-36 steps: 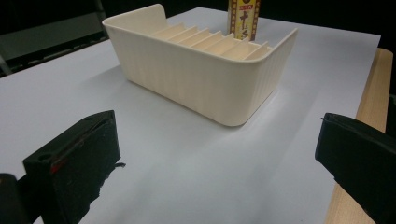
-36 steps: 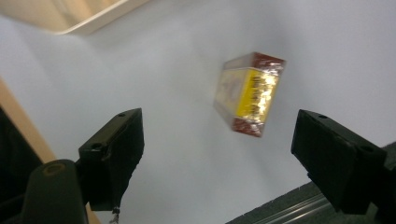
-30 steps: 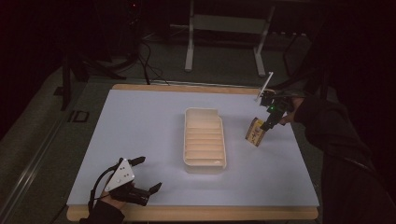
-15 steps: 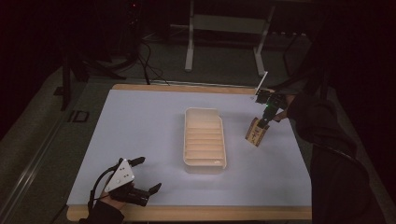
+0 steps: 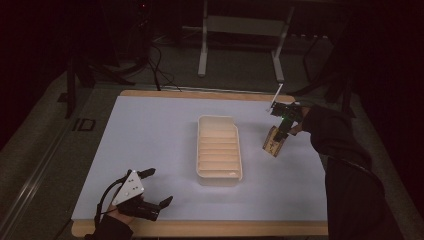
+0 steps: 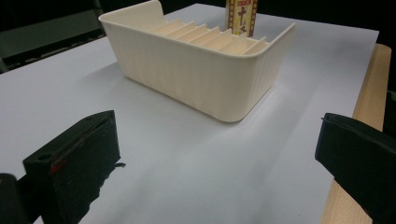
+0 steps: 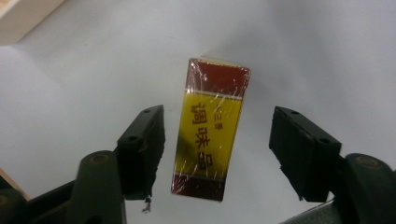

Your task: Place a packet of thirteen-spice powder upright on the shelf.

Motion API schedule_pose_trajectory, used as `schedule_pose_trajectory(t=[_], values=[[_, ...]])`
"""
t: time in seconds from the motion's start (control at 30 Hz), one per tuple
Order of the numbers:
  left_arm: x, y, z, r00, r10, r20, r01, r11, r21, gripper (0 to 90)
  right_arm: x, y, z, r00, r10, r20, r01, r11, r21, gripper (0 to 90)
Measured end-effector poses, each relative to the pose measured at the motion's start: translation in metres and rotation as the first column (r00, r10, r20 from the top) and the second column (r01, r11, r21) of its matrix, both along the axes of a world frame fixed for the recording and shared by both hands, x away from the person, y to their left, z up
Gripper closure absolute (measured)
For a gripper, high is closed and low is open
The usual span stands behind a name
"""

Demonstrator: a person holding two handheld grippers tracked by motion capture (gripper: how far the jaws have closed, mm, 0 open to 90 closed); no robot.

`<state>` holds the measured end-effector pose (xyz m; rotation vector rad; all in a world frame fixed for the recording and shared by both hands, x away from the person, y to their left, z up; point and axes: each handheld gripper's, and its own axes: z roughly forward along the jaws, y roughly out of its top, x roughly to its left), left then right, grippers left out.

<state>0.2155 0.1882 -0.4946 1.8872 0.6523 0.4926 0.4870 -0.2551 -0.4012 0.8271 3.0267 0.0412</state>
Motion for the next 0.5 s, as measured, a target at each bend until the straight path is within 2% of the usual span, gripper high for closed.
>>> schedule_pose_trajectory(t=[0.1, 0.33, 0.4, 0.43, 0.5], values=[[0.0, 0.0, 0.0, 1.0, 0.001, -0.001, -0.001, 1.0, 0.0, 0.0, 0.001, 0.0, -0.002, 1.0, -0.008, -0.004, 0.008, 1.0, 0.014, 41.0], [0.0, 0.0, 0.0, 1.0, 0.003, 0.003, -0.003, 1.0, 0.001, 0.0, 0.004, 0.003, -0.007, 0.9996, -0.02, -0.022, 0.02, 1.0, 0.018, 45.5], [0.0, 0.001, 0.0, 1.0, 0.002, 0.004, -0.002, 1.0, 0.004, 0.0, 0.004, 0.004, -0.009, 0.9994, -0.011, -0.034, 0.011, 1.0, 0.007, 48.5], [0.0, 0.001, 0.0, 1.0, 0.002, 0.004, -0.002, 1.0, 0.004, 0.0, 0.004, 0.006, -0.011, 0.9993, -0.001, -0.038, 0.001, 1.0, 0.0, 55.2], [0.0, 0.0, 0.0, 1.0, 0.002, 0.004, -0.002, 1.0, 0.002, 0.0, 0.004, 0.006, -0.011, 0.9994, 0.005, -0.033, -0.005, 1.0, -0.004, 58.3]])
